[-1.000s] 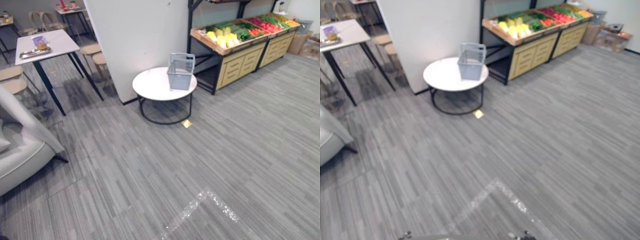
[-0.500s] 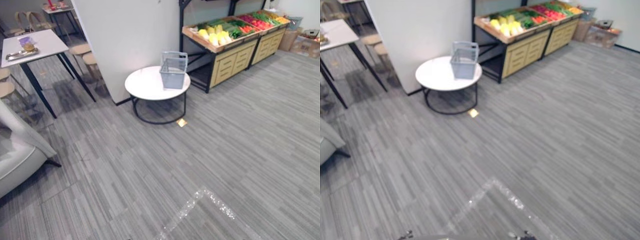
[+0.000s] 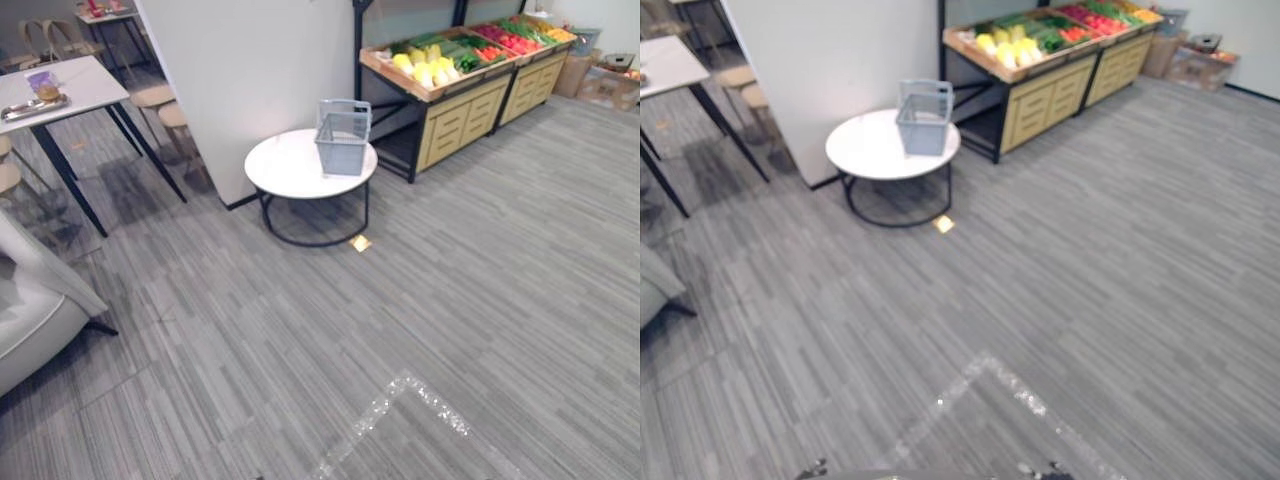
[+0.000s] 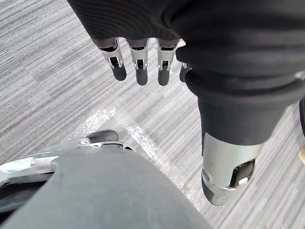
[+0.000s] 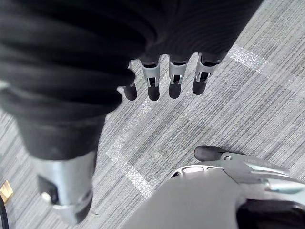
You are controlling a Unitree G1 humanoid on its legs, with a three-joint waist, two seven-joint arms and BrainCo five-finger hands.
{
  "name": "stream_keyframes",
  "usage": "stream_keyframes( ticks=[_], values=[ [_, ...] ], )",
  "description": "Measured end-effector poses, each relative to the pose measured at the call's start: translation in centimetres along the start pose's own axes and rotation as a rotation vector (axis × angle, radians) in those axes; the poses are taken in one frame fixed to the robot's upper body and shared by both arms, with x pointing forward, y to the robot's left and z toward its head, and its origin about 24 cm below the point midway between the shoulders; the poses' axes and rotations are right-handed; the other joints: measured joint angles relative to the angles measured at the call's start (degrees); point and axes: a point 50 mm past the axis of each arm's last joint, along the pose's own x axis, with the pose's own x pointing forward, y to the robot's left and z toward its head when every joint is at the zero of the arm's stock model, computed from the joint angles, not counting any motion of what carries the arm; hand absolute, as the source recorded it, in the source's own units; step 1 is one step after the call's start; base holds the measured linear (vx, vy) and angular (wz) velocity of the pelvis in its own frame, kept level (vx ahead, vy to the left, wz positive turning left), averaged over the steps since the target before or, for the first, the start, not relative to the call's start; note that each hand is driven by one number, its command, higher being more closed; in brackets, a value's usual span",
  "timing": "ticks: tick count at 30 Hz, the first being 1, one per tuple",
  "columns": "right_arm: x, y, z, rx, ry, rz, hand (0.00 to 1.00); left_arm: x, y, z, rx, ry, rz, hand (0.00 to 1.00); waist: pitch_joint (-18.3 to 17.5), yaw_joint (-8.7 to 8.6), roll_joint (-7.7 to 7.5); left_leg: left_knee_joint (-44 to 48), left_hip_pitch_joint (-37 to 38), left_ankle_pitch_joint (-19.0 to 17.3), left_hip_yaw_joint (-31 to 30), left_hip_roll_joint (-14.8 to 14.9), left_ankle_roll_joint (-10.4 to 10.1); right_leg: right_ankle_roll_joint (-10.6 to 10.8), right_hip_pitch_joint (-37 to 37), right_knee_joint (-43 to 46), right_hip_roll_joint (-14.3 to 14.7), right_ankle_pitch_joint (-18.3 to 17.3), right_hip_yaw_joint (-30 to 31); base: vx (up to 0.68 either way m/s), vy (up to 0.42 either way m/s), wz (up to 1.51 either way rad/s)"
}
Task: Pick vegetable in the basket
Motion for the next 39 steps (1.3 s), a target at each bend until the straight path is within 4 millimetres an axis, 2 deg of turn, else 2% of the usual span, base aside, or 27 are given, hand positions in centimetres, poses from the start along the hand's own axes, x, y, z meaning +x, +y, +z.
stream_keyframes(
  ticks=[6, 7, 9, 12, 13, 14, 15, 17, 18, 19, 20, 21, 23, 24, 25, 26, 27, 28, 30, 31, 32, 34, 35, 36, 37, 38, 39],
  values=[
    [0.0, -0.3, 0.2, 0.007, -0.011, -0.009, 0.00, 0.1, 0.1, 0.5, -0.001, -0.021, 0.030, 0.00, 1.0, 0.00, 0.19, 0.0, -0.4, -0.2, 0.8, 0.5, -0.2, -0.2, -0.6, -0.2, 0.5, 0.3, 0.9, -0.02, -0.020, -0.08],
    [0.1, -0.5, 0.6, 0.002, -0.026, -0.012, 0.00, 0.1, 0.1, 0.8, -0.002, -0.031, 0.037, 0.00, 1.3, 0.03, 0.69, 0.0, -1.3, -0.2, 1.7, 1.0, -0.3, -1.1, -2.9, 2.4, 0.7, -0.4, 1.8, -0.02, -0.035, -0.28],
    [0.2, -0.4, 1.4, 0.018, -0.060, -0.009, 0.00, 0.2, 0.1, 1.2, -0.011, -0.046, 0.045, 0.00, 2.3, -0.01, 0.86, 0.3, -2.0, -0.1, 2.0, 1.4, -0.3, -1.6, -5.7, 6.5, 0.7, -2.2, 2.5, 0.02, -0.035, -0.26],
    [0.2, 0.0, 2.3, 0.007, -0.107, 0.003, 0.00, 0.3, 0.5, 2.5, -0.045, -0.097, 0.083, 0.00, 4.1, -0.14, 0.05, 2.7, -3.2, -1.0, 3.2, 2.0, -1.4, -2.3, -9.1, 12.3, 0.3, -5.4, 3.3, 0.02, -0.064, -0.14],
    [0.2, 0.0, 2.4, 0.006, -0.119, 0.007, 0.00, 0.4, 0.7, 3.1, -0.057, -0.118, 0.090, 0.00, 4.7, -0.10, -0.12, 6.8, -4.9, -3.0, 3.0, 2.6, -1.9, -2.4, -9.3, 13.1, 0.1, -6.2, 3.2, 0.02, -0.085, 0.12],
    [0.1, 0.1, 2.7, -0.003, -0.135, 0.012, 0.00, 0.4, 0.7, 3.8, -0.063, -0.153, 0.093, 0.00, 5.2, -0.03, -0.35, 14.8, -8.3, -5.4, 3.0, 3.7, -2.6, -2.8, -9.4, 13.8, -0.1, -7.6, 2.9, 0.02, -0.133, 0.22],
    [0.1, 0.3, 2.9, -0.018, -0.146, 0.019, 0.00, 0.3, 0.9, 4.5, -0.090, -0.192, 0.099, 0.00, 5.6, 0.05, -0.92, 25.8, -13.4, -5.8, 3.0, 5.0, -3.1, -3.5, -8.8, 13.8, -0.6, -8.1, 2.5, 0.03, -0.179, 0.26],
    [0.1, -0.1, 3.4, -0.062, -0.172, 0.020, 0.00, 0.2, 1.0, 5.3, -0.124, -0.242, 0.105, 0.00, 6.5, 0.06, 0.07, 39.7, -19.4, -4.9, 2.8, 8.0, -2.3, -4.1, -7.1, 13.6, -0.1, -8.7, 1.5, 0.06, -0.121, 0.23],
    [0.1, -0.4, 3.8, -0.086, -0.190, 0.018, 0.00, 0.0, 0.7, 5.7, -0.143, -0.266, 0.098, 0.00, 7.7, 0.19, 0.56, 47.1, -21.8, -2.4, 2.6, 9.8, -2.2, -4.4, -4.9, 13.7, 0.1, -9.3, 1.1, 0.11, -0.027, 0.21],
    [0.1, -0.4, 4.1, -0.088, -0.203, 0.018, 0.00, 0.0, 0.6, 5.9, -0.180, -0.284, 0.099, 0.00, 8.0, 0.57, 0.59, 52.3, -24.7, -1.8, 1.1, 9.6, -2.7, -4.7, -3.5, 13.7, -0.4, -10.2, 1.0, 0.13, -0.010, 0.17],
    [0.1, -0.4, 4.5, -0.086, -0.215, 0.016, 0.00, 0.0, 0.5, 5.9, -0.192, -0.289, 0.100, 0.00, 8.1, 0.68, 0.80, 53.3, -25.7, -2.7, 0.0, 9.0, -2.8, -4.7, -2.9, 13.7, -0.7, -10.5, 1.0, 0.17, 0.013, 0.04],
    [0.2, -0.7, 5.6, -0.090, -0.247, 0.001, 0.00, -0.1, 0.4, 6.1, -0.219, -0.298, 0.104, 0.00, 8.1, 1.06, 1.01, 52.1, -27.8, -4.2, -1.3, 7.7, -3.0, -4.6, -2.8, 13.6, -1.6, -10.8, 1.3, 0.22, 0.047, -0.10],
    [0.2, -0.7, 7.0, -0.101, -0.287, -0.003, 0.00, -0.2, 0.2, 6.4, -0.240, -0.316, 0.108, 0.00, 8.2, 2.09, 1.08, 44.4, -29.6, -4.2, -1.5, 6.3, -3.1, -3.8, -2.8, 12.9, -2.7, -10.5, 1.9, 0.23, 0.068, -0.17],
    [0.3, -0.3, 8.1, -0.114, -0.316, 0.005, 0.00, -0.2, 0.2, 6.4, -0.244, -0.323, 0.113, 0.00, 8.3, 2.58, 1.06, 36.9, -30.0, -3.7, -1.6, 5.8, -3.0, -3.1, -2.4, 12.4, -3.2, -10.8, 2.4, 0.23, 0.077, -0.18],
    [0.3, -0.1, 8.8, -0.119, -0.337, 0.008, 0.00, -0.2, 0.1, 6.5, -0.245, -0.326, 0.115, 0.00, 8.3, 2.92, 1.12, 27.3, -29.7, -1.5, -2.0, 5.7, -3.4, -2.4, -1.7, 11.6, -3.4, -10.9, 2.7, 0.39, 0.145, -0.17],
    [0.3, 0.0, 9.1, -0.120, -0.346, 0.006, 0.00, -0.2, 0.1, 6.5, -0.247, -0.327, 0.117, 0.00, 8.4, 3.02, 1.21, 22.0, -29.3, 0.0, -2.2, 5.7, -3.6, -2.0, -1.1, 10.9, -3.4, -11.0, 2.7, 0.40, 0.179, -0.17],
    [0.3, 0.1, 9.4, -0.128, -0.357, 0.007, 0.00, -0.2, -0.1, 6.5, -0.251, -0.327, 0.117, 0.00, 8.5, 3.29, 1.47, 12.5, -28.5, 2.9, -3.6, 6.0, -4.6, -0.7, 0.5, 9.6, -3.3, -11.5, 2.9, 0.51, 0.267, -0.17],
    [0.3, 0.3, 9.6, -0.136, -0.364, 0.007, 0.00, -0.2, -0.2, 6.5, -0.254, -0.328, 0.121, 0.00, 8.8, 3.39, 2.11, 8.8, -28.3, 3.2, -3.6, 7.3, -4.8, 0.9, 2.7, 8.8, -3.1, -12.4, 3.2, 0.45, 0.272, -0.23],
    [0.3, 0.2, 9.7, -0.137, -0.365, 0.003, 0.00, -0.3, -0.5, 6.2, -0.261, -0.320, 0.122, 0.00, 8.8, 3.51, 3.00, 8.8, -28.0, 4.4, -3.9, 8.3, -4.5, 3.0, 5.4, 7.9, -3.2, -14.0, 4.2, 0.43, 0.324, -0.34],
    [0.3, 0.4, 9.6, -0.135, -0.363, 0.009, 0.00, -0.2, -0.2, 6.6, -0.259, -0.331, 0.131, 0.00, 8.9, 3.98, 1.66, 13.3, -28.3, 9.0, -2.9, 6.6, -3.6, 3.8, 6.8, 8.1, -5.9, -14.6, 5.6, 0.46, 0.357, -0.41],
    [0.3, 0.8, 9.7, -0.141, -0.367, 0.021, 0.00, -0.3, 0.1, 6.9, -0.254, -0.343, 0.136, 0.00, 8.8, 4.11, 0.61, 14.3, -28.7, 8.8, -2.9, 5.5, -3.4, 3.7, 6.0, 9.2, -7.4, -14.3, 6.4, 0.53, 0.394, -0.30],
    [0.3, 1.6, 9.6, -0.149, -0.369, 0.043, 0.00, -0.4, 0.6, 7.8, -0.245, -0.376, 0.147, 0.00, 8.0, 3.89, -1.50, 15.9, -29.0, 6.2, -1.4, 2.2, 0.4, 3.8, 1.7, 16.3, -11.2, -11.8, 8.9, 0.50, 0.325, 0.01],
    [0.3, 1.5, 9.2, -0.147, -0.360, 0.039, 0.00, -0.4, 0.7, 8.0, -0.244, -0.384, 0.151, 0.00, 7.9, 3.82, -1.85, 16.7, -28.3, 4.6, -0.9, 0.9, 2.5, 3.7, -0.6, 21.7, -12.5, -9.0, 10.9, 0.49, 0.307, 0.03],
    [0.3, 1.4, 9.0, -0.143, -0.353, 0.036, 0.00, -0.4, 0.6, 8.0, -0.246, -0.386, 0.151, 0.00, 8.0, 3.68, -1.99, 16.7, -27.1, 3.6, -0.6, 0.2, 2.9, 3.9, -1.8, 25.5, -13.2, -7.2, 11.6, 0.50, 0.304, 0.01],
    [0.3, 1.1, 8.3, -0.126, -0.335, 0.026, 0.00, -0.5, 0.5, 7.9, -0.240, -0.388, 0.145, 0.00, 8.0, 3.45, -2.11, 16.3, -23.8, 1.3, 0.1, -1.1, 3.9, 4.1, -4.6, 34.6, -14.6, -1.4, 12.8, 0.50, 0.297, -0.01],
    [0.2, 0.9, 7.6, -0.118, -0.320, 0.020, 0.00, -0.6, 0.2, 7.8, -0.220, -0.396, 0.125, 0.00, 7.9, 3.14, -2.05, 15.1, -19.8, -0.9, 0.3, -2.0, 4.6, 3.9, -8.3, 44.4, -16.0, 8.0, 13.5, 0.50, 0.283, -0.01],
    [0.2, 0.9, 7.3, -0.116, -0.315, 0.023, 0.00, -0.7, 0.0, 7.9, -0.208, -0.405, 0.107, 0.00, 7.9, 3.07, -2.15, 14.5, -17.7, -1.9, 0.4, -2.4, 4.8, 4.3, -10.9, 51.0, -16.5, 9.8, 14.3, 0.48, 0.254, -0.03]
  ],
)
